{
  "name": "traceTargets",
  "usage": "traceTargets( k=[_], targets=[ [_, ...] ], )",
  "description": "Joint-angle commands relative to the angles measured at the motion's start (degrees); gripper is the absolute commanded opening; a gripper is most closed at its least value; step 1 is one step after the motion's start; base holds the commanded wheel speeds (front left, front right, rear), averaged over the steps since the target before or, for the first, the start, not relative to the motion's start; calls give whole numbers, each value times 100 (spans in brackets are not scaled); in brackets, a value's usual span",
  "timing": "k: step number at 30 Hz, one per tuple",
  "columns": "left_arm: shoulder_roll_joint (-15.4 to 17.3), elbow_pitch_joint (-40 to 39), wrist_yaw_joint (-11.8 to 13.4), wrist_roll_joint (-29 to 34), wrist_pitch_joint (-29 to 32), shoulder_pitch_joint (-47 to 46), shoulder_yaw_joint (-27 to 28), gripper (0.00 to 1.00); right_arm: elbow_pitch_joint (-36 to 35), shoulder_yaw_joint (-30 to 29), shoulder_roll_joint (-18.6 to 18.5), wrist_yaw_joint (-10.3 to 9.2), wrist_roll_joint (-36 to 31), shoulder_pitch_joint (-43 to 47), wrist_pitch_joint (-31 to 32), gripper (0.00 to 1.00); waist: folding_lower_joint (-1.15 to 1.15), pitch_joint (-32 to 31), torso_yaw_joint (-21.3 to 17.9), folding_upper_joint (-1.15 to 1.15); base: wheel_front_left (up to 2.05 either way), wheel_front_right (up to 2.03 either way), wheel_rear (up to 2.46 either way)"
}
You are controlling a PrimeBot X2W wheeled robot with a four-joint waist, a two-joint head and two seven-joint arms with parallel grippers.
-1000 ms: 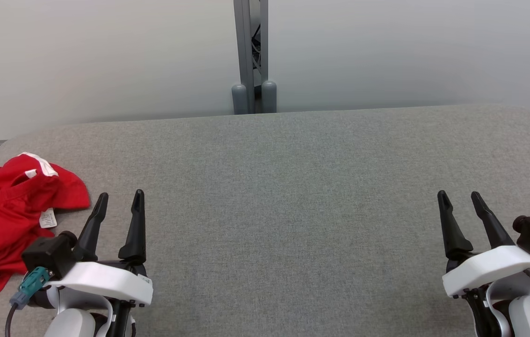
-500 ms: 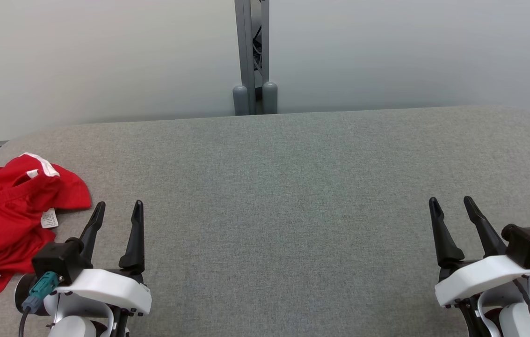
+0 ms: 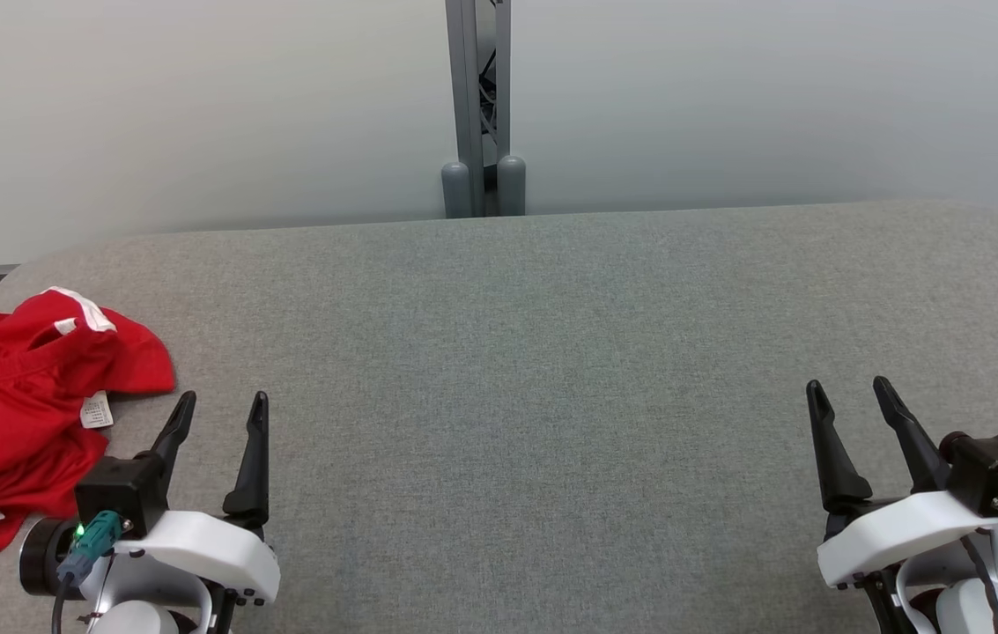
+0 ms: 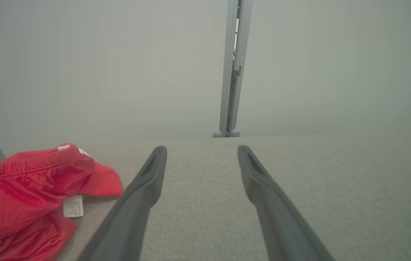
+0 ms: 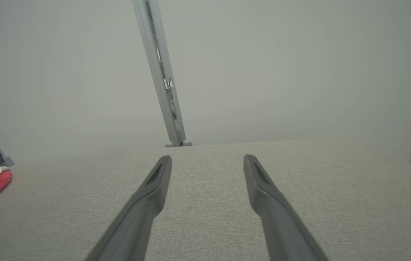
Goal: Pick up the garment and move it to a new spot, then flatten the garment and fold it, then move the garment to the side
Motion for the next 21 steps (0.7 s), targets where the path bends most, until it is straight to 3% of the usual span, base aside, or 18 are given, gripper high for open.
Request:
traceTargets(
  k=[1,21],
  targets=[
    [37,-13,39,138,25,-7,34,100,6,13,-12,0,-124,44,-58,100,0,-5,0,0,0,0,0],
    [74,-105,171,447,241,81,18,100,130,8,11,0,-379,114,-224,100,0,-7,-57,0,0,0,0]
  ],
)
